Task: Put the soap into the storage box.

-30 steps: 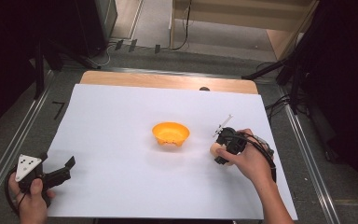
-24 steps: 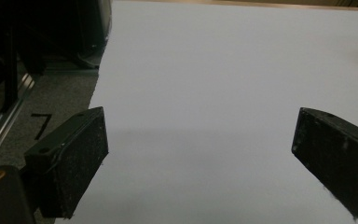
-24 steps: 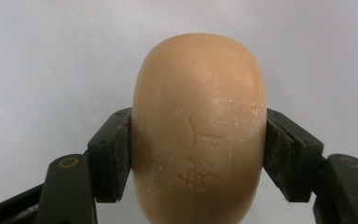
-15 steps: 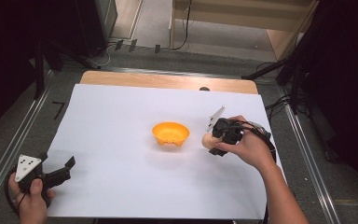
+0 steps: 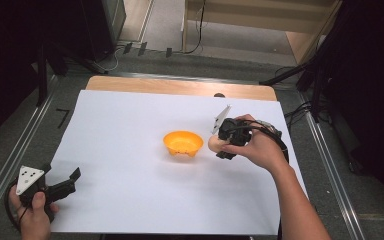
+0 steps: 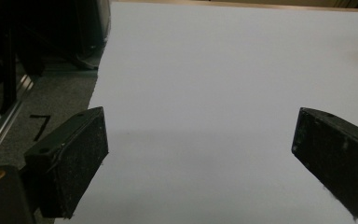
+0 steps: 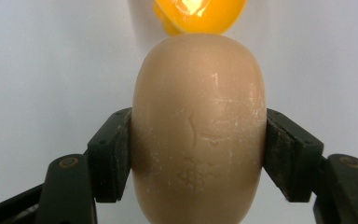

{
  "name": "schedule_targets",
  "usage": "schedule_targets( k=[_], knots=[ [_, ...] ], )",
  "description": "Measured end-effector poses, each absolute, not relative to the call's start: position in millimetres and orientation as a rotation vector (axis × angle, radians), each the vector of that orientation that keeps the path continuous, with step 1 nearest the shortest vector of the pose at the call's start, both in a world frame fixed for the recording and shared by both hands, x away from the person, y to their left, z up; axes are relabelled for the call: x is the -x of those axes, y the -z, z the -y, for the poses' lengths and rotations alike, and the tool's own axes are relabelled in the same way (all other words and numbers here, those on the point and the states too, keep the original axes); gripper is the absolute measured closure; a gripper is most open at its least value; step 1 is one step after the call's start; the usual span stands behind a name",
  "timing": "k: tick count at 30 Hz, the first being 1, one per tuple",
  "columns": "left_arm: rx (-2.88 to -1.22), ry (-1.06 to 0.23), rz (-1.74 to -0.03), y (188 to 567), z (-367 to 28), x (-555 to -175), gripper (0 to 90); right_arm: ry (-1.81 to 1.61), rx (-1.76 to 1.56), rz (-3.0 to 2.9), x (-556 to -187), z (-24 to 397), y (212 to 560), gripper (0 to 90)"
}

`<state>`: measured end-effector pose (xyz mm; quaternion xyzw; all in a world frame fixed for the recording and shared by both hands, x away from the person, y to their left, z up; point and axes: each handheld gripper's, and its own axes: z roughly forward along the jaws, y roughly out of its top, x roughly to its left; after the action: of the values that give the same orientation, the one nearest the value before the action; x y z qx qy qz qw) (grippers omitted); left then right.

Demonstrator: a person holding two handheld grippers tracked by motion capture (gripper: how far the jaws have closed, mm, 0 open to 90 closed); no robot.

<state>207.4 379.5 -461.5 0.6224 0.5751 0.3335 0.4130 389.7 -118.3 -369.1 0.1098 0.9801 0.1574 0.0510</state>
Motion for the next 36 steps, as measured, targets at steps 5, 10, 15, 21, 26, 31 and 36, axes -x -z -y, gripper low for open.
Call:
schedule_targets(
  k=[5,10,15,21,26,31,36],
  knots=[
    [-1.564,-0.837,-1.447,461.5,-379.4,-207.4,4.4,-0.472,-0.318,-2.981,-391.3,106.4,359.8,33.0],
    [-1.564,-0.837,-1.447,461.5,-379.3,-207.4,4.4,-0.471,-0.271,-2.981,-393.0,95.4,356.2,33.0],
    [-1.565,-0.836,-1.446,461.5,-379.3,-207.5,4.4,-0.459,-0.261,-2.987,-394.2,84.5,355.0,33.0],
    [-1.566,-0.838,-1.446,461.5,-379.6,-207.4,4.4,-0.469,-0.245,-2.994,-397.4,73.8,356.8,33.0],
    [-1.565,-0.837,-1.446,461.5,-379.6,-207.4,4.4,-0.488,-0.217,-2.999,-401.6,62.1,361.4,33.0],
    [-1.564,-0.836,-1.447,461.4,-379.8,-207.2,4.4,-0.482,-0.208,-3.004,-404.5,52.5,365.2,33.0],
    [-1.563,-0.836,-1.447,461.5,-379.7,-207.4,4.4,-0.490,-0.192,-3.003,-409.1,43.6,368.0,33.0]
  ],
)
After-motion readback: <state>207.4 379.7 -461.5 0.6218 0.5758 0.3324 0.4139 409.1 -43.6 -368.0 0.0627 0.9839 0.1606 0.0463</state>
